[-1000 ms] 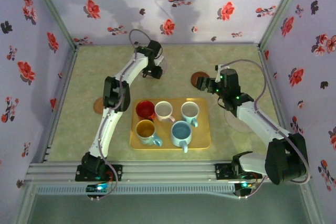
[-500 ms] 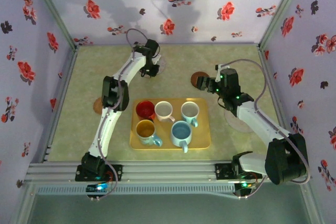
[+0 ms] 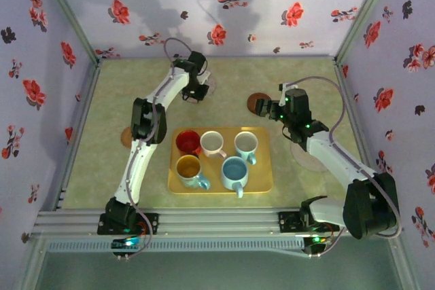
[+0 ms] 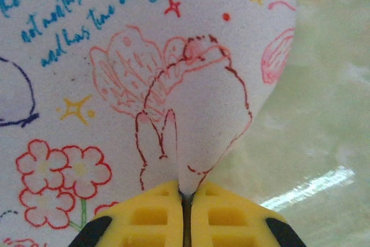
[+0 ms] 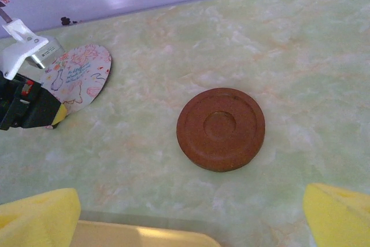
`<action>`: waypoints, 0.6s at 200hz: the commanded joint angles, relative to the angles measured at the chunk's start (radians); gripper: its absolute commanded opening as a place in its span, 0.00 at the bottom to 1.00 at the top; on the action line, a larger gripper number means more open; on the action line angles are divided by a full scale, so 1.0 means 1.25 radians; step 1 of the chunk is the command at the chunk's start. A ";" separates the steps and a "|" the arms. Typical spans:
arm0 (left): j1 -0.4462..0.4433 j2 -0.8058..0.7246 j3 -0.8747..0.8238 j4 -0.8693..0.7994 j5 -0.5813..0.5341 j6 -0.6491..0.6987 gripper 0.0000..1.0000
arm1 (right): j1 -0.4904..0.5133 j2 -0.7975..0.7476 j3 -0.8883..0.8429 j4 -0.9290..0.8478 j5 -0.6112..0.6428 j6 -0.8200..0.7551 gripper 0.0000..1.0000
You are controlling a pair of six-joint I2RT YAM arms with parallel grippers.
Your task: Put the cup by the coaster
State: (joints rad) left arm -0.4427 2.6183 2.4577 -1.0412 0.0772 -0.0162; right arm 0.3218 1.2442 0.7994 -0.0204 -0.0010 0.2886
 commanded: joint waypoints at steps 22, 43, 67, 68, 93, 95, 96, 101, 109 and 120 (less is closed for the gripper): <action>-0.058 -0.030 -0.017 -0.090 0.117 0.049 0.00 | 0.005 -0.001 0.021 -0.004 0.026 -0.014 1.00; -0.071 -0.036 -0.018 -0.101 0.120 0.075 0.00 | 0.005 -0.006 0.020 -0.009 0.029 -0.014 1.00; -0.080 -0.040 -0.016 -0.105 0.121 0.085 0.00 | 0.006 -0.016 0.011 -0.009 0.034 -0.016 1.00; -0.080 -0.040 -0.017 -0.105 0.121 0.085 0.00 | 0.006 -0.017 0.010 -0.009 0.035 -0.017 1.00; -0.085 -0.042 -0.015 -0.110 0.143 0.090 0.00 | 0.005 -0.023 0.004 -0.008 0.039 -0.017 1.00; -0.085 -0.042 -0.015 -0.110 0.147 0.091 0.00 | 0.005 -0.023 0.004 -0.008 0.039 -0.017 1.00; -0.086 -0.042 -0.015 -0.110 0.150 0.091 0.00 | 0.005 -0.023 0.004 -0.008 0.039 -0.017 1.00; -0.086 -0.043 -0.016 -0.110 0.157 0.093 0.00 | 0.006 -0.023 0.004 -0.009 0.039 -0.017 1.00; -0.089 -0.044 -0.016 -0.109 0.168 0.097 0.00 | 0.005 -0.023 0.004 -0.009 0.041 -0.018 1.00; -0.093 -0.044 -0.017 -0.111 0.174 0.103 0.00 | 0.005 -0.024 0.003 -0.011 0.045 -0.016 1.00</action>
State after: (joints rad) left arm -0.5396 2.6072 2.4523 -1.1271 0.2157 0.0696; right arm 0.3218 1.2404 0.7994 -0.0257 0.0238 0.2882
